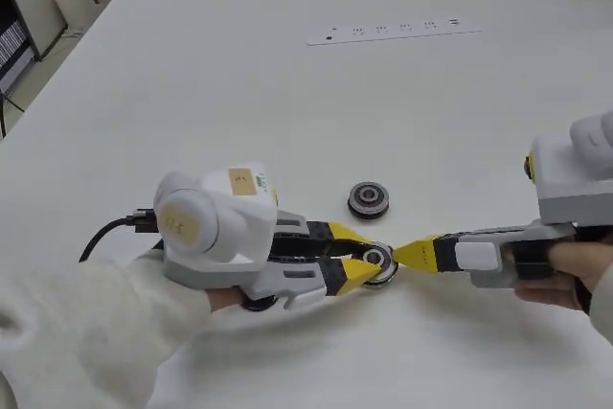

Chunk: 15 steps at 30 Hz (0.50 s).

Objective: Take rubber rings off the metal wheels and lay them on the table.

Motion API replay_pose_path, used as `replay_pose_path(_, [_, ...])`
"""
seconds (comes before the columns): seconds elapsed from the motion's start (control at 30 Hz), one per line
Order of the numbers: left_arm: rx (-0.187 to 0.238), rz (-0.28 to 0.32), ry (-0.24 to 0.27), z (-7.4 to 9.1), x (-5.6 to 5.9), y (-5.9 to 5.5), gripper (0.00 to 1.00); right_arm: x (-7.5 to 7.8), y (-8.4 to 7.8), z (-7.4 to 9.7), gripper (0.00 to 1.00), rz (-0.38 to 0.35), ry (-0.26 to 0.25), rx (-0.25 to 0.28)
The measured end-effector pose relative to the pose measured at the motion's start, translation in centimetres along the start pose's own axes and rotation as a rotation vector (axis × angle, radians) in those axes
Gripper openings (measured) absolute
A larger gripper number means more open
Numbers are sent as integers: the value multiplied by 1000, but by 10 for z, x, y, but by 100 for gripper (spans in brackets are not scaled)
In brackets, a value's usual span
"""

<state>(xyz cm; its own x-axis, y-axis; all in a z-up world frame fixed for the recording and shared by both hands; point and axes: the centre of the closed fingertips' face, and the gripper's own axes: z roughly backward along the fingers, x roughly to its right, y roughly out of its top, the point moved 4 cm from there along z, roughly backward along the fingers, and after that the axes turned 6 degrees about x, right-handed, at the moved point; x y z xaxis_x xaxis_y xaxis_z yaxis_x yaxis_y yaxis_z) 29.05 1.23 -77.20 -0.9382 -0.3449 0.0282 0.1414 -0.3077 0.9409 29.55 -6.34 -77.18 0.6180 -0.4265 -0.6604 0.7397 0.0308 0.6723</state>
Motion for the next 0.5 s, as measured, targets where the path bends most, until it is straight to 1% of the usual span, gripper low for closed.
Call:
replay_pose_path(0.37, [0, 2, -1, 0, 1, 0, 13, -5, 0, -3, 0, 25, 16, -11])
replay_pose_path(0.5, [0, 1, -2, 0, 1, 0, 13, -8, 1, -4, 0, 34, 30, -12])
